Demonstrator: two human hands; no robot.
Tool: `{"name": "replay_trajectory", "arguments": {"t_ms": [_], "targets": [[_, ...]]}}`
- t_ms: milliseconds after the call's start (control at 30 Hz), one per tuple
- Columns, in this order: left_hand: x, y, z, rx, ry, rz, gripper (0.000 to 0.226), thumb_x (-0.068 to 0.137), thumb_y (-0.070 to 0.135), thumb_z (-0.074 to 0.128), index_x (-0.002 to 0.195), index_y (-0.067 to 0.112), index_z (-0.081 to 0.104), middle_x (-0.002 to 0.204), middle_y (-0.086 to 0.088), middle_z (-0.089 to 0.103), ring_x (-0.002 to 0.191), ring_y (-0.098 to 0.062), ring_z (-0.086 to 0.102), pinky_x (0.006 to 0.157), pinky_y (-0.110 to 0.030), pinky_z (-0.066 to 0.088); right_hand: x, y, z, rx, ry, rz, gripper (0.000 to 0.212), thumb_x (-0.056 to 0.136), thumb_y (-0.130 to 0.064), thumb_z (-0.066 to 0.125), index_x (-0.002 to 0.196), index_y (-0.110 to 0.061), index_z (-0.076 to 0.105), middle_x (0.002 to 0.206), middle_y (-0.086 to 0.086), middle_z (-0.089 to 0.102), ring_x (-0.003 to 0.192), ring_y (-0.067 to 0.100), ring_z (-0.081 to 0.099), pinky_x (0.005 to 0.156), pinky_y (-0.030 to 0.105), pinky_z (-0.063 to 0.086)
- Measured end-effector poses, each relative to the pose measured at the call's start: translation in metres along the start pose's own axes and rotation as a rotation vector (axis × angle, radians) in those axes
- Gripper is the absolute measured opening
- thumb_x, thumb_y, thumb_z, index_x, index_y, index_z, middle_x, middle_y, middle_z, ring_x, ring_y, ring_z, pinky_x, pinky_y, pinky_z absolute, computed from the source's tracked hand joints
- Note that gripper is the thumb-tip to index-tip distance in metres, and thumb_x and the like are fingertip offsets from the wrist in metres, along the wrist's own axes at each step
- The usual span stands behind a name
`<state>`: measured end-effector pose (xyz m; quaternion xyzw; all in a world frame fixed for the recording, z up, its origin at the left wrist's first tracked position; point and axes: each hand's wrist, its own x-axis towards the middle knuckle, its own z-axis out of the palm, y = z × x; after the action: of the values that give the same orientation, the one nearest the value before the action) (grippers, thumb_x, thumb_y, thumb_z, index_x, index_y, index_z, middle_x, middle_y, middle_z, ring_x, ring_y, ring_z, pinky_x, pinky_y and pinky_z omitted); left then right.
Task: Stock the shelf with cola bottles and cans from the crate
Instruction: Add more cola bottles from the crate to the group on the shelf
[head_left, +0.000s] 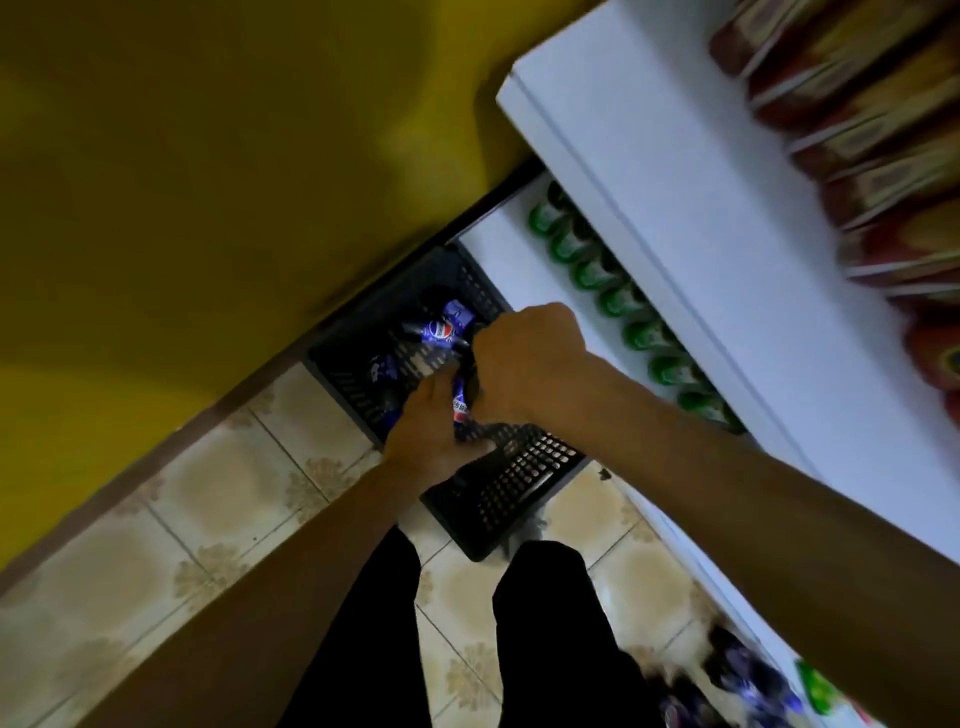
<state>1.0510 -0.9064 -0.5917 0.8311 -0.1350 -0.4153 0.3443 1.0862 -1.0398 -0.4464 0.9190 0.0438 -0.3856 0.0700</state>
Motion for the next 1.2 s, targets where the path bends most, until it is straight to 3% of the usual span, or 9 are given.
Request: {"name": "replay_trajectory", "arguments": {"t_ms": [167,300,467,567,733,933,1033,1133,1200], "targets": [[-0.07,0.098,-0.054,-0.204,0.207,0.203,0.092,0.06,0.047,0.085,0.137,0.019,0.044,0.131,0.002,0.055,0.119,-0.011,0.049,0.101,-0.033,0.042,-0.136,0.028,-0.126,0.141,0.122,0.025,0.045,0.085,-0.053,0.054,0.059,-0.018,0.043,0.059,-0.004,0.043,0.053,0.013,0.037,0.05,0.024,0.023],[-0.092,0.157,-0.1,-0.039,0.254,0.311,0.07,0.068,0.047,0.08,0.124,0.015,0.053,0.115,0.006,0.06,0.107,-0.011,0.054,0.089,-0.011,0.032,-0.202,0.044,-0.171,0.288,0.395,0.172,0.053,0.08,-0.065,0.051,0.068,-0.014,0.051,0.061,0.002,0.049,0.057,0.019,0.047,0.049,0.028,0.031],[-0.119,0.209,-0.159,-0.16,0.021,0.428,0.044,0.067,0.029,0.085,0.101,0.015,0.062,0.08,0.012,0.067,0.074,-0.003,0.065,0.062,-0.017,0.049,-0.257,0.056,-0.186,0.848,0.592,0.252,0.061,0.075,-0.072,0.056,0.085,-0.012,0.062,0.074,0.006,0.069,0.067,0.018,0.068,0.065,0.037,0.054],[-0.137,0.241,-0.182,-0.272,-0.134,0.519,0.026,0.072,0.013,0.081,0.09,0.017,0.063,0.081,0.009,0.068,0.072,0.0,0.064,0.07,-0.021,0.048,-0.28,0.056,-0.174,1.168,0.749,0.287,0.066,0.067,-0.071,0.055,0.095,-0.012,0.063,0.082,0.003,0.071,0.07,0.012,0.069,0.063,0.026,0.052],[-0.162,0.283,-0.2,-0.401,-0.425,0.613,0.051,0.052,0.034,0.08,0.097,0.015,0.064,0.093,-0.012,0.07,0.09,-0.026,0.067,0.086,-0.04,0.054,-0.292,0.037,-0.15,1.528,0.933,0.277,0.062,0.07,-0.062,0.06,0.114,-0.018,0.057,0.101,0.001,0.07,0.089,0.013,0.068,0.079,0.032,0.054],[-0.198,0.304,-0.204,-0.43,-1.178,0.488,0.058,0.055,0.055,0.079,0.09,0.01,0.072,0.084,-0.012,0.072,0.078,-0.024,0.07,0.074,-0.032,0.057,-0.292,-0.002,-0.144,2.054,1.06,-0.002,0.069,0.066,-0.045,0.078,0.118,-0.005,0.055,0.1,0.015,0.069,0.086,0.025,0.067,0.082,0.04,0.055],[-0.203,0.305,-0.189,-0.542,-1.209,0.46,0.066,0.061,0.063,0.074,0.098,0.009,0.071,0.09,-0.013,0.072,0.084,-0.025,0.069,0.079,-0.034,0.056,-0.3,-0.008,-0.149,2.041,1.21,0.077,0.064,0.061,-0.041,0.077,0.111,-0.007,0.057,0.092,0.018,0.069,0.076,0.026,0.068,0.071,0.037,0.056],[-0.194,0.299,-0.174,-0.764,-1.15,0.256,0.093,0.055,0.083,0.061,0.115,0.013,0.069,0.109,-0.018,0.069,0.1,-0.033,0.067,0.09,-0.045,0.053,-0.311,-0.003,-0.154,1.915,1.323,0.104,0.042,0.068,-0.024,0.079,0.105,-0.019,0.059,0.082,-0.003,0.072,0.074,0.014,0.071,0.066,0.025,0.054],[-0.188,0.285,-0.163,-0.99,-1.195,0.093,0.112,0.052,0.08,0.067,0.136,0.008,0.049,0.126,-0.026,0.058,0.115,-0.042,0.058,0.102,-0.053,0.042,-0.319,0.002,-0.158,1.84,1.369,0.089,0.042,0.071,-0.02,0.078,0.107,-0.02,0.058,0.082,-0.007,0.071,0.077,0.011,0.071,0.066,0.023,0.053]]}}
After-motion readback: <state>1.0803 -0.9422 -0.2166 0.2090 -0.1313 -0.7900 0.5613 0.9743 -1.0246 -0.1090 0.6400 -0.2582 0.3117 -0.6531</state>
